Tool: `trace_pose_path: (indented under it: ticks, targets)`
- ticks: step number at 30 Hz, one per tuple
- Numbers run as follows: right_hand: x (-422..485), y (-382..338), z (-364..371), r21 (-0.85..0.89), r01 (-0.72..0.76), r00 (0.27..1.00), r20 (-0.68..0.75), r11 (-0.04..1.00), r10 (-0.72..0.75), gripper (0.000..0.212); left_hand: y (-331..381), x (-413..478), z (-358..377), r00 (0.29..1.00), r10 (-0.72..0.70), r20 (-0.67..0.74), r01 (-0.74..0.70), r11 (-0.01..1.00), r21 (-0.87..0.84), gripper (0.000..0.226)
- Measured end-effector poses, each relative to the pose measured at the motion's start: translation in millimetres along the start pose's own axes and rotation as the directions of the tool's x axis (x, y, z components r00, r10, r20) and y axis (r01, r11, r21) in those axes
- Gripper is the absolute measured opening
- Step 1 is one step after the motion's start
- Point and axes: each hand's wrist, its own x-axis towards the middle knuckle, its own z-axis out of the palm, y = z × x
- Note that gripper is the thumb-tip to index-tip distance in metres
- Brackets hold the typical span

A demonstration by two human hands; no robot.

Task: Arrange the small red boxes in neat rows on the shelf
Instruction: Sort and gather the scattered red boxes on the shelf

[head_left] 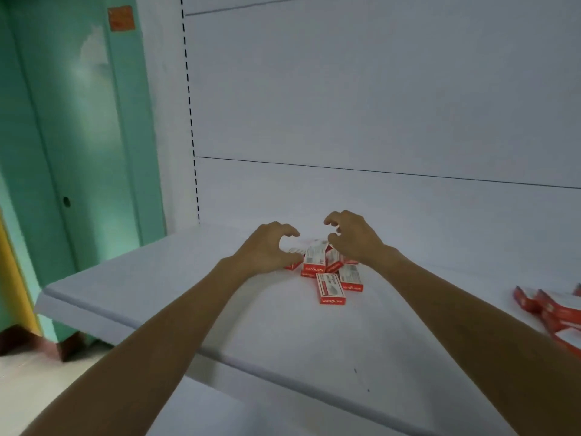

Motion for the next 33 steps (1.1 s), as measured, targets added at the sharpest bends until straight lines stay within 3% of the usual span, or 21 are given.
trace_pose_path:
  ticks: [6, 11, 16, 22, 26, 31, 33]
  targets:
    - [-4, 12, 0, -0.008, -0.107, 0.994, -0.014, 0.994, 0.107, 0.033, 0, 27, 21, 0.971, 0.121, 0.207, -0.113, 0.992, -0.051, 0.074]
    - [-11, 7, 8, -0.023, -0.188, 0.982, 0.019, 0.982, 0.188, 0.030, -6, 42, 29, 0.917, 0.169, 0.361, -0.133, 0.984, -0.123, 0.080]
    - [-16, -2, 17, -0.072, -0.296, 0.952, 0.059, 0.952, 0.300, 0.028, -22, 48, 31, 0.934, 0.199, 0.296, -0.202, 0.979, -0.019, 0.083]
    - [-5, -24, 33, -0.240, -0.415, 0.897, 0.055, 0.878, 0.439, 0.031, -49, 44, 19, 0.946, 0.232, 0.228, -0.233, 0.972, -0.024, 0.080]
    - [1, -32, 30, -0.225, -0.476, 0.859, 0.085, 0.850, 0.504, 0.027, -62, 41, 4, 0.952, 0.220, 0.213, -0.216, 0.975, -0.042, 0.077]
    - [-8, -39, 27, -0.238, -0.433, 0.877, 0.112, 0.870, 0.467, 0.037, -69, 31, -11, 0.936, 0.251, 0.246, -0.238, 0.968, -0.080, 0.074]
    - [-12, -43, 32, -0.230, -0.414, 0.900, 0.040, 0.881, 0.433, 0.033, -70, 26, -15, 0.933, 0.261, 0.249, -0.245, 0.965, -0.094, 0.073]
